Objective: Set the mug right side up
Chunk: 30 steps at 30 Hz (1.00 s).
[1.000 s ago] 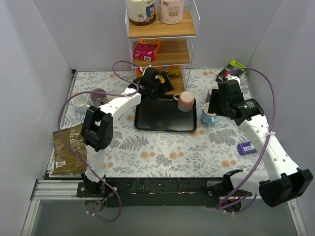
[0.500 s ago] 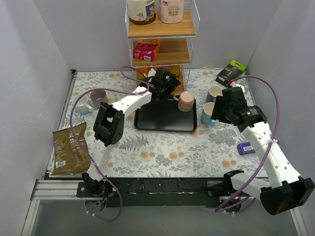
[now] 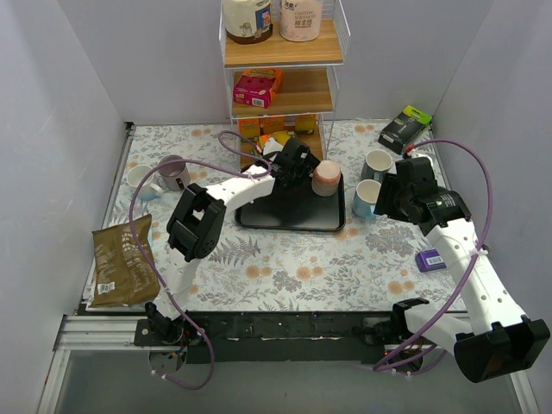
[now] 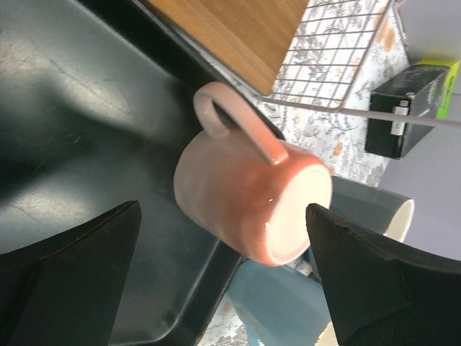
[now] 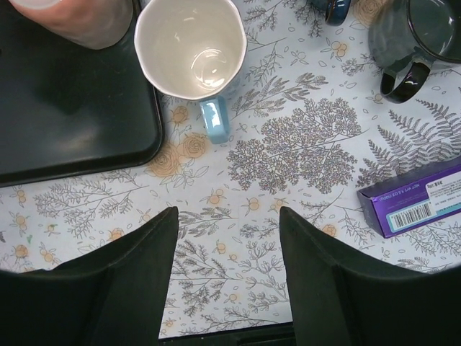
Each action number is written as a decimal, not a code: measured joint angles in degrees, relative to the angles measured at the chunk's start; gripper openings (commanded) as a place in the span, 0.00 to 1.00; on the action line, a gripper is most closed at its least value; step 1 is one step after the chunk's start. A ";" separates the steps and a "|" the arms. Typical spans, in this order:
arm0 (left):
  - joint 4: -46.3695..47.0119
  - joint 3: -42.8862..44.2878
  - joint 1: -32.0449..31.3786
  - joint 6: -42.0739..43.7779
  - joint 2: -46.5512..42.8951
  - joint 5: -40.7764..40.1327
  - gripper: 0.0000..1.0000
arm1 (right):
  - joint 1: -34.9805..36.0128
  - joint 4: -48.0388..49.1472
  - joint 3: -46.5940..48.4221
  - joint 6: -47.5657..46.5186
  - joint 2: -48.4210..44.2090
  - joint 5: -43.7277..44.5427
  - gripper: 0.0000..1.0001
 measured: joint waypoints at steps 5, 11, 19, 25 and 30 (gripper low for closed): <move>0.50 -2.36 -0.72 -0.17 -0.46 -1.49 0.98 | -0.50 0.02 -0.57 -0.39 -0.20 -1.14 0.64; 6.97 -7.17 -0.70 -0.55 -0.76 -2.69 0.96 | -1.14 0.00 -0.66 -1.44 -0.20 -2.84 0.64; 14.99 -9.53 -0.66 -0.61 -0.85 -4.87 0.96 | -1.70 -0.09 -2.03 -2.56 -0.33 -4.66 0.63; 16.20 -5.77 -0.68 -0.61 1.22 -4.85 0.91 | -1.97 -0.09 -3.54 -3.13 -0.72 -5.53 0.63; 16.52 -4.79 -0.68 -0.59 3.21 -4.57 0.79 | -2.40 -0.13 -3.72 -3.58 -1.31 -5.95 0.63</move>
